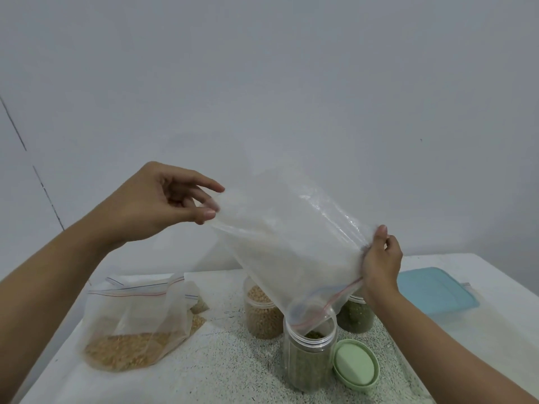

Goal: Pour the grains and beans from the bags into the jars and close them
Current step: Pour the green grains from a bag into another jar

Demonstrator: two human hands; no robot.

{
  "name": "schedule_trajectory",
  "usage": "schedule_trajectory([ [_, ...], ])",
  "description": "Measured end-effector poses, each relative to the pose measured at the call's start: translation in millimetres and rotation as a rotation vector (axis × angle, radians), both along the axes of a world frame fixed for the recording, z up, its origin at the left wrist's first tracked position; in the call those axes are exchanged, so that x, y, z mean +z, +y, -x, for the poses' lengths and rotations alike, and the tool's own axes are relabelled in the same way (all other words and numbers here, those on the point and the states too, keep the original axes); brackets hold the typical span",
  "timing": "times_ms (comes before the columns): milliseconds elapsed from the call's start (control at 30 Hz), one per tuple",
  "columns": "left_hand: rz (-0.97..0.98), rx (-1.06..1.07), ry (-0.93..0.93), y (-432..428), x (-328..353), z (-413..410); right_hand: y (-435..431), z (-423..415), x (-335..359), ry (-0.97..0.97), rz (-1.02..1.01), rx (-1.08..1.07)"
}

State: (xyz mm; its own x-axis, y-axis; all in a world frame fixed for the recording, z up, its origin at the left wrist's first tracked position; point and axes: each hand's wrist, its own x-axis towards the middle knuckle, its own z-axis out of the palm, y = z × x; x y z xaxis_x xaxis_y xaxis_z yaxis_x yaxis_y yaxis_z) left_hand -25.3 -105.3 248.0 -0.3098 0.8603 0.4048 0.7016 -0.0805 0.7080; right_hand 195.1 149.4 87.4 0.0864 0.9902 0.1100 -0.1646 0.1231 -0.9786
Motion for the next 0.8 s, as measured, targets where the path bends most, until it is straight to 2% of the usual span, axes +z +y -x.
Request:
schedule_trajectory([
  [167,0.023,-0.048,0.023,1,-7,-7,2,4,0,0.060,0.038,0.018],
  [400,0.009,0.000,-0.159,7,-8,-3,4,2,2,0.034,0.008,0.002],
  [633,-0.087,0.090,-0.231,14,-7,-3,3,2,0,0.029,0.010,-0.010],
  [733,-0.106,0.083,-0.254,15,-11,-4,2,3,-1,0.036,0.021,-0.006],
  [800,-0.105,0.054,-0.342,10,-14,-1,2,3,-2,0.039,0.024,-0.008],
])
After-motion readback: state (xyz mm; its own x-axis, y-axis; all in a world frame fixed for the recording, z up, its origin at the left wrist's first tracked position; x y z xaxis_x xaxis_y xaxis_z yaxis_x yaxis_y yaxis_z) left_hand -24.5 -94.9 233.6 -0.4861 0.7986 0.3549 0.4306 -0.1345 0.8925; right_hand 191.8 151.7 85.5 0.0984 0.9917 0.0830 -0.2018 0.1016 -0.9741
